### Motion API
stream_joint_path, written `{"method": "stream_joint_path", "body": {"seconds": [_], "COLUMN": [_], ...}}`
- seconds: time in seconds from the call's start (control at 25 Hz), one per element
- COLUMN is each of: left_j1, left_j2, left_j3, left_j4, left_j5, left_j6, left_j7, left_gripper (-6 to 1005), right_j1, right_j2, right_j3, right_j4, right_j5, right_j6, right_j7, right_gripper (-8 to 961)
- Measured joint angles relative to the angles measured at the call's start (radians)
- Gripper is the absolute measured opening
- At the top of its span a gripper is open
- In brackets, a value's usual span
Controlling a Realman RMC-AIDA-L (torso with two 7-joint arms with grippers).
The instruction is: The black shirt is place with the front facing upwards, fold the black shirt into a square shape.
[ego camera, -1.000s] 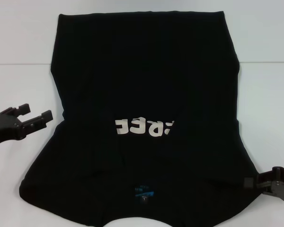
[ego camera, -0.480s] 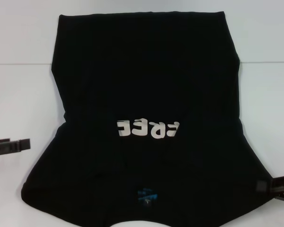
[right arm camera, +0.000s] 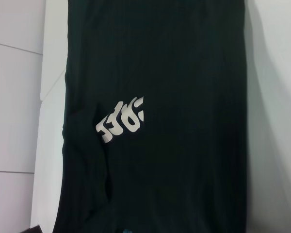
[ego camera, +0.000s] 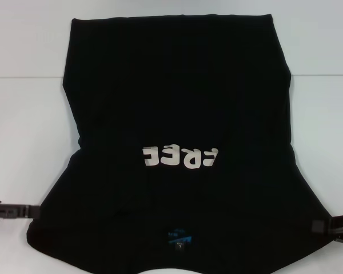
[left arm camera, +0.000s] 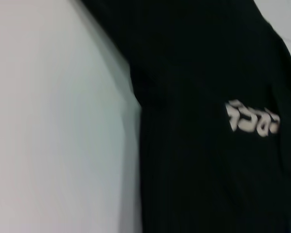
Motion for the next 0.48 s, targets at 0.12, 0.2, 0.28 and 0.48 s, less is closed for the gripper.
{"method": "stream_joint_path", "body": {"seconds": [0.12,0.2,0.28,0.48], "left_j1": [-0.007,-0.009,-0.01,-0.017], "left_j2": [0.002,0.004,0.004,0.002], "left_j3": [0.005,0.014,0.025,0.038], "left_j4": [-0.009,-0.018,-0.025,-0.061], "left_j5": [0.026,0.037,0.044,0.057], "left_j6": [0.014,0.024,0.027,0.011], "left_j7": [-0.005,-0.008,-0.01,-0.009], "left_gripper": [878,877,877,877], "right_j1": [0.0,0.0,0.0,0.002], "right_j2": [0.001,0.003,0.004,0.005], "right_j3": [0.0,0.001,0.001,0.002], "right_j4": [0.003,0.003,0.003,0.004], "right_j5": [0.0,0.0,0.0,0.0], "right_j6": [-0.002,-0.003,-0.003,-0.003], "right_j7": [-0.01,-0.015,-0.02,-0.028], "right_gripper": [64,64,64,64]}}
